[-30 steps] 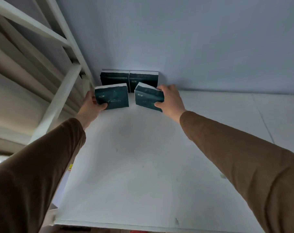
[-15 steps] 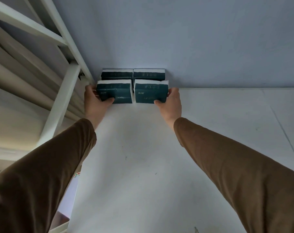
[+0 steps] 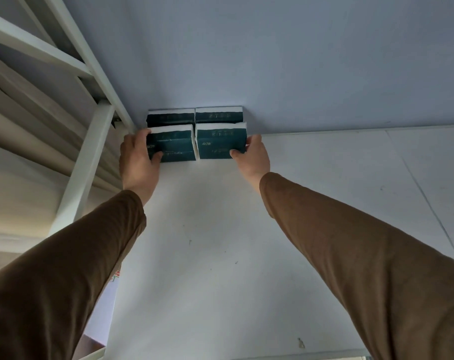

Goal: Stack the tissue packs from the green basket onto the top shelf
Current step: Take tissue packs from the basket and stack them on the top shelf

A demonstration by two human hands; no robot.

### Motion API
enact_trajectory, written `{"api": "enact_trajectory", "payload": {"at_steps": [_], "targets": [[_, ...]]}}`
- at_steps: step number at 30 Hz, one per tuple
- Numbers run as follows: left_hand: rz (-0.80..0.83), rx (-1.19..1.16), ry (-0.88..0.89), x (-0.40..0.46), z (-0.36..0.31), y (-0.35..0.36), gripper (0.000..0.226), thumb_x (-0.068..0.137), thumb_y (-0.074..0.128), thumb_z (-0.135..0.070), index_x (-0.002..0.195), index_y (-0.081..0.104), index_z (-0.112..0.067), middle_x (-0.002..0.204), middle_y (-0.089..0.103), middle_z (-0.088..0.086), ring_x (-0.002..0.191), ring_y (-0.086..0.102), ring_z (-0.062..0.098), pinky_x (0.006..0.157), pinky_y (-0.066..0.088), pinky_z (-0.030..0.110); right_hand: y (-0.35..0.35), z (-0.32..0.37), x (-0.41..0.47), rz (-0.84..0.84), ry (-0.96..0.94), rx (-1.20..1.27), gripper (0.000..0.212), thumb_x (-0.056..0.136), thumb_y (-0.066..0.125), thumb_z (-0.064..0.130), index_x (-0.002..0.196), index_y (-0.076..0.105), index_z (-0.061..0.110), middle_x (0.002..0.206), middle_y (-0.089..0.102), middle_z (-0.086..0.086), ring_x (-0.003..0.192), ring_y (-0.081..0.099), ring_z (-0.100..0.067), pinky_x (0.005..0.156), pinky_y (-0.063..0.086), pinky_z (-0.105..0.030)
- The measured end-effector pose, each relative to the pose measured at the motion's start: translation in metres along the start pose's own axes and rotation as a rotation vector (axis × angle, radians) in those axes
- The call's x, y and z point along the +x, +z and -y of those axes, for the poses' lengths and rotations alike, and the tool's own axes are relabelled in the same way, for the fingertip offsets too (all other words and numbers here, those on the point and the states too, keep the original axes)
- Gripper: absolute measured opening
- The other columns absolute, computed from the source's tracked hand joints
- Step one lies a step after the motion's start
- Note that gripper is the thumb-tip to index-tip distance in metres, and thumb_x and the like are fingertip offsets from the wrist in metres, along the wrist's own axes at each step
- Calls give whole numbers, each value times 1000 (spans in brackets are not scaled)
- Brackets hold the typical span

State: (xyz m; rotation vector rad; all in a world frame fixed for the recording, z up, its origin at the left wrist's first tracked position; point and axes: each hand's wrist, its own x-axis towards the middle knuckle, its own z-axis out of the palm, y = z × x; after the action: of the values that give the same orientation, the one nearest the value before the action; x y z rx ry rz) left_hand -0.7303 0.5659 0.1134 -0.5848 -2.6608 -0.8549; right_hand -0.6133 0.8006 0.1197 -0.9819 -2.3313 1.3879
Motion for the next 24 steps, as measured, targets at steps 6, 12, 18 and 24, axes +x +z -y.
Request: {"api": "enact_trajectory", "payload": {"at_steps": [6, 12, 18, 24], "targets": [[-41, 63, 65, -25, -39, -6, 66, 85, 69, -22, 141, 33, -25, 138, 37, 9, 125, 36, 31, 104, 38, 46, -43, -20, -45, 1, -20, 25, 49, 91, 68, 21, 133, 43, 12, 132, 50, -8, 112, 57, -21, 94, 48, -29], [119, 34, 344, -105, -174, 29, 56, 86, 65, -27, 136, 39, -21, 139, 39, 6, 125, 38, 31, 105, 36, 46, -179, -91, -134, -165, -140, -313, 41, 91, 62, 20, 130, 49, 11, 128, 53, -9, 116, 52, -28, 99, 43, -41], [388, -90, 633, -246, -352, 71, 47, 86, 66, -24, 130, 52, -17, 133, 50, 6, 123, 42, 31, 98, 41, 45, -344, -203, -266, -314, -63, -544, 38, 91, 60, 21, 128, 51, 14, 127, 55, -8, 116, 49, -29, 95, 41, -42], [506, -195, 838, -419, -521, 93, 45, 87, 66, -28, 129, 54, -19, 132, 52, 3, 122, 44, 28, 97, 42, 42, -488, -320, -409, -392, 53, -624, 34, 89, 63, 22, 120, 54, 13, 119, 55, -8, 111, 49, -28, 92, 42, -42]]}}
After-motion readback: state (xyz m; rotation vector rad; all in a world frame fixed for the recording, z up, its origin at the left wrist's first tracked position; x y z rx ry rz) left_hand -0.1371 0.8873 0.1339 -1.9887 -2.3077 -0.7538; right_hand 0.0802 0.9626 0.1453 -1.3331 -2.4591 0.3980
